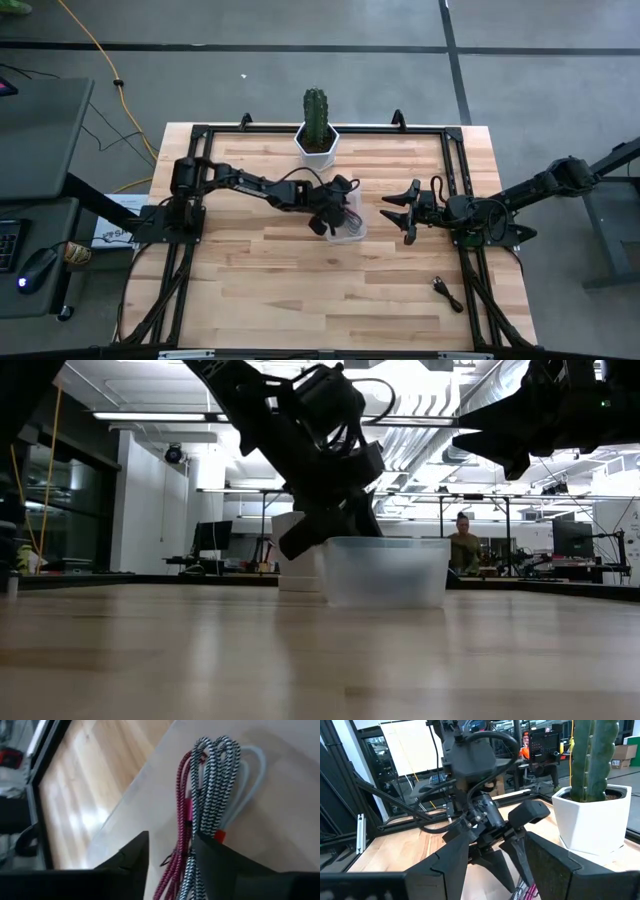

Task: Pick and place USB-C Cables
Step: Put the black white charger cable into the transparent bin

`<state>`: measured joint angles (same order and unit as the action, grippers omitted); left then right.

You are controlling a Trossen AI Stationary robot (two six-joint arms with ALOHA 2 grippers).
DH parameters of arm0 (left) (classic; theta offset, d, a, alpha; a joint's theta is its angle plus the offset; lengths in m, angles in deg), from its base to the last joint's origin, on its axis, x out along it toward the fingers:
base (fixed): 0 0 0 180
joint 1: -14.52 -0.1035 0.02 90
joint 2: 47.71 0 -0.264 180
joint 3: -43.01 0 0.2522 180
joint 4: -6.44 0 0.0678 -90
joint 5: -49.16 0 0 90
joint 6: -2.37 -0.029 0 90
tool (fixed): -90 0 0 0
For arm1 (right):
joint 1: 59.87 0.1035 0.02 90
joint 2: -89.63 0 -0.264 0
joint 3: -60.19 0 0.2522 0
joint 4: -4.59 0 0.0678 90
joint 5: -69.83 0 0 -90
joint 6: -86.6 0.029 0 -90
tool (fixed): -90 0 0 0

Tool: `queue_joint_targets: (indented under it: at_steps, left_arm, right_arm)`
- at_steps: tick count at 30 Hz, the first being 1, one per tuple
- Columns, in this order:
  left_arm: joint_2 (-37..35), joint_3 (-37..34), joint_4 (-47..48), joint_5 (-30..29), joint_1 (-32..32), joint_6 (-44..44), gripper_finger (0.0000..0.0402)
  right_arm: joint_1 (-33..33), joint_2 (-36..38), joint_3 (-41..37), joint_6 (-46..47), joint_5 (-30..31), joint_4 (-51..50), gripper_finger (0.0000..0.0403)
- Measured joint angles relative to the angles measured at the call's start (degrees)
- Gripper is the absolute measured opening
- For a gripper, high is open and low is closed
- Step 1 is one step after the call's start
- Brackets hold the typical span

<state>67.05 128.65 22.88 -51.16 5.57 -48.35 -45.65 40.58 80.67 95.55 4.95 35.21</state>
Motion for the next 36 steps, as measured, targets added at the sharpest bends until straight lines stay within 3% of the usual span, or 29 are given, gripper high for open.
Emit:
queue_joint_targets:
  at_steps: [7,12,15,19,21,23,31,36]
  left_arm:
    - [-1.34,3.70,5.45,-13.64,3.14,0.65,0.0185]
    - [-5.05,9.65,16.16,-15.13,5.02,5.27,0.0192]
    - [-9.75,10.88,20.54,-11.29,5.66,14.11,0.0189]
    - [-18.78,8.26,21.83,4.16,4.92,29.91,0.0181]
    - [-23.80,3.42,17.23,11.69,4.34,35.40,0.0176]
    - [-28.97,-3.37,9.04,14.64,4.30,39.57,0.0171]
    - [-47.64,-38.79,-35.17,10.98,5.65,48.41,0.0155]
    - [-53.14,-53.78,-58.75,9.24,5.64,55.95,0.0154]
  right_arm:
    - [0.00,0.00,0.00,0.00,0.00,-0.02,0.0185]
    - [0.00,-0.08,0.00,0.00,-0.04,-0.49,0.0185]
    - [0.02,-0.10,0.00,0.00,-0.06,-0.74,0.0185]
    - [0.00,-0.02,-0.02,-0.39,-0.04,-0.76,0.0185]
    - [0.02,-0.02,-0.02,-0.41,-0.04,-0.75,0.0185]
    - [0.01,-0.02,-0.02,-0.42,-0.05,-0.51,0.0185]
    - [0.01,-0.02,-0.02,-2.44,-0.02,0.66,0.0185]
    - [0.00,-0.02,-0.02,-2.45,-0.02,1.19,0.0185]
